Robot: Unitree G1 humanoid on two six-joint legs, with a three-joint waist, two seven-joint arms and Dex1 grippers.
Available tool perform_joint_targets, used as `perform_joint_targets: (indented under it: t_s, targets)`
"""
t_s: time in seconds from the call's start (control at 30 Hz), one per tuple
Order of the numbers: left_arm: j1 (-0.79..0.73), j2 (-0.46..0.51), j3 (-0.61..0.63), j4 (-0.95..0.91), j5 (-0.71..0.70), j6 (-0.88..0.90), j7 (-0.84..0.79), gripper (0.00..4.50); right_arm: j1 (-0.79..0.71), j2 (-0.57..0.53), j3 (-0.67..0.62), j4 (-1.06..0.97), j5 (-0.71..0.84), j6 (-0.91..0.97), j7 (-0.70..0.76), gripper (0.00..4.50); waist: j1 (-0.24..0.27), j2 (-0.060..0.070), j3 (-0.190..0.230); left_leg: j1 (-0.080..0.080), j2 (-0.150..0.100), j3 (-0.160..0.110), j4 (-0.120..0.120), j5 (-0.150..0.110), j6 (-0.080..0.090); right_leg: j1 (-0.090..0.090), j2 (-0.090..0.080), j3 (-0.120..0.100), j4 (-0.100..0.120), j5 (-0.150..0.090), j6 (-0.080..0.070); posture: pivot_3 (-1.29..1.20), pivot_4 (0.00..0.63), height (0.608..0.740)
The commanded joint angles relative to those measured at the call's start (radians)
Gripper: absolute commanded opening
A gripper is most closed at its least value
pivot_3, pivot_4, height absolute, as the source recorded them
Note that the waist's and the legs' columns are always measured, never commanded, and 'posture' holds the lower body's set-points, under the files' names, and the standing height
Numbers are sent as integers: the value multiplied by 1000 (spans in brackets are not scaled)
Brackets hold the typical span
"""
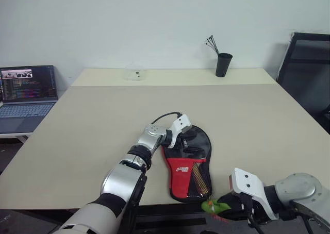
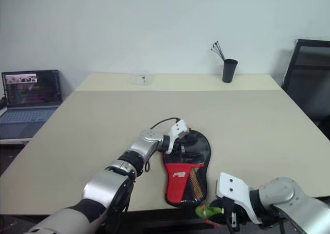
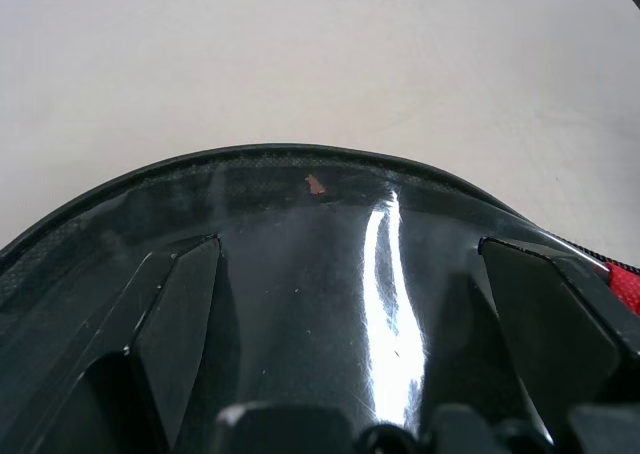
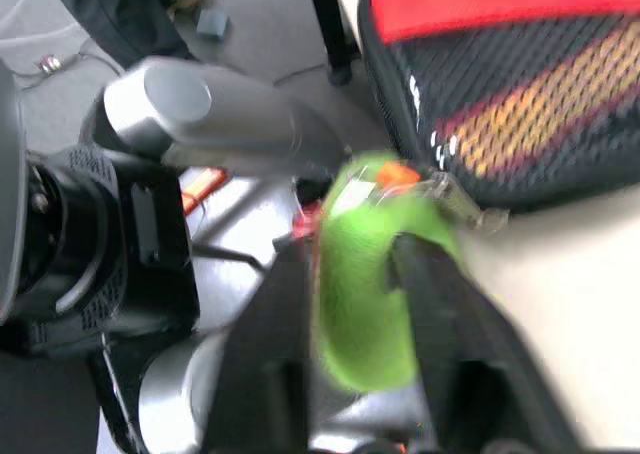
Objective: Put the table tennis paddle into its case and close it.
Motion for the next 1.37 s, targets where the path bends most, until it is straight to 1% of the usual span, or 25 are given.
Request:
perform_joint_targets:
  t_s: [0.03, 0.07, 0.13, 0.2, 0.33, 0.47, 0.53, 0.6, 0.67, 0.73, 0.8, 0.83, 0.9, 0.97, 1.03, 1.13, 1.27, 1.37]
  targets:
    - [23, -9, -18, 26, 20, 18, -13, 4500, -77, 45, -104, -4, 134, 87, -40, 3079, 0, 0, 0, 0, 0, 0, 0, 0, 0, 0, 0, 0, 0, 0, 0, 0, 150, 740]
    - [20, -8, -17, 23, 18, 14, -17, 4500, -113, 61, -135, 9, 171, 119, -57, 3475, 0, 0, 0, 0, 0, 0, 0, 0, 0, 0, 0, 0, 0, 0, 0, 0, 150, 740]
    - [9, -3, -12, 10, 10, 1, -33, 4500, -205, 84, -201, 75, 227, 178, -87, 4061, -1, 0, 0, 0, 0, 0, 0, 0, 0, 0, 0, 0, 0, 0, 0, 0, 150, 740]
    - [-5, 9, 4, -17, -13, -8, -66, 4500, -282, 95, -229, 168, 219, 181, -129, 4061, 0, 0, 0, 0, 0, 0, 0, 0, 0, 0, -1, 0, 0, 0, 0, 0, 150, 740]
    - [-18, 48, 40, -109, -72, -1, -164, 4500, -333, 102, -199, 338, 119, 31, -176, 4061, 0, -1, 1, -2, 0, 1, -1, 0, 0, -1, -1, 0, -1, 0, 0, 0, 150, 740]
    - [30, 134, 77, -345, -164, 91, -250, 4500, -354, 174, -162, 519, 36, -190, -167, 4061, -4, 0, 1, -10, 0, 3, -1, 0, 0, -11, 2, 4, 2, 0, 0, 0, 150, 740]
    - [107, 203, 96, -534, -219, 190, -279, 4500, -374, 211, -131, 626, -23, -309, -163, 4061, -10, 0, 2, -10, 1, 3, -1, 0, 0, -13, 3, 6, 3, 0, 0, 0, 150, 740]
    - [251, 311, 132, -798, -304, 350, -300, 4500, -439, 256, -101, 796, -85, -404, -177, 4061, -26, 1, 2, -8, 2, 4, -1, 0, 1, -13, 5, 9, 4, 0, 0, 0, 150, 740]
    - [377, 387, 163, -1000, -366, 471, -278, 4500, -483, 272, -83, 910, -116, -477, -142, 4061, -40, 2, 3, -5, 3, 4, -2, 0, 0, -13, 5, 12, 6, 0, 0, 0, 150, 740]
    - [534, 457, 217, -1180, -410, 560, -219, 4500, -522, 287, -73, 1005, -130, -545, -92, 4061, -40, 2, 4, -3, 3, 3, -3, 0, 0, -12, 5, 12, 7, 0, 0, 0, 150, 740]
    - [656, 503, 266, -1306, -445, 620, -161, 4500, -553, 293, -63, 1087, -148, -602, -52, 4061, -38, 3, 4, -2, 4, 4, -3, 0, 0, -12, 5, 12, 8, 0, -1, 0, 150, 740]
    - [684, 505, 268, -1349, -455, 644, -126, 4500, -564, 286, -64, 1129, -156, -634, -27, 4061, -34, 3, 4, -1, 4, 4, -3, 0, 0, -11, 4, 12, 8, 0, -1, 0, 150, 740]
    - [790, 516, 350, -1431, -480, 667, -49, 4500, -596, 292, -58, 1209, -176, -682, 7, 4061, -23, 2, 4, -2, 4, 4, -3, 0, 0, -11, 4, 10, 8, 0, -1, 0, 150, 740]
    - [850, 512, 403, -1476, -494, 672, 22, 4500, -621, 292, -57, 1270, -193, -723, 34, 4061, -18, 2, 4, -1, 4, 4, -1, 0, 0, -10, 2, 10, 8, 0, -1, 0, 150, 740]
    - [851, 493, 395, -1485, -483, 647, 86, 4500, -638, 282, -66, 1311, -203, -746, 54, 4061, -11, 2, 4, -1, 4, 3, -1, 0, 1, -10, 0, 10, 9, 0, -1, 0, 150, 740]
    - [810, 467, 346, -1477, -464, 634, 165, 4500, -668, 257, -80, 1377, -210, -768, 91, 4061, 0, 2, 4, -1, 3, 4, 0, 1, 1, -9, -2, 11, 8, 0, 0, 0, 150, 740]
    - [800, 458, 348, -1397, -425, 550, 240, 4500, -622, 258, -94, 1271, -191, -684, 53, 4061, 1, 2, 4, -3, 2, 5, 0, 0, 1, -10, -2, 12, 7, 1, 0, 0, 150, 740]
    - [763, 449, 329, -1356, -418, 524, 277, 4500, -607, 235, -75, 1247, -225, -668, 50, 4061, -1, 2, 4, -2, 2, 5, -1, 0, 1, -10, -2, 12, 7, 0, 0, 0, 150, 740]
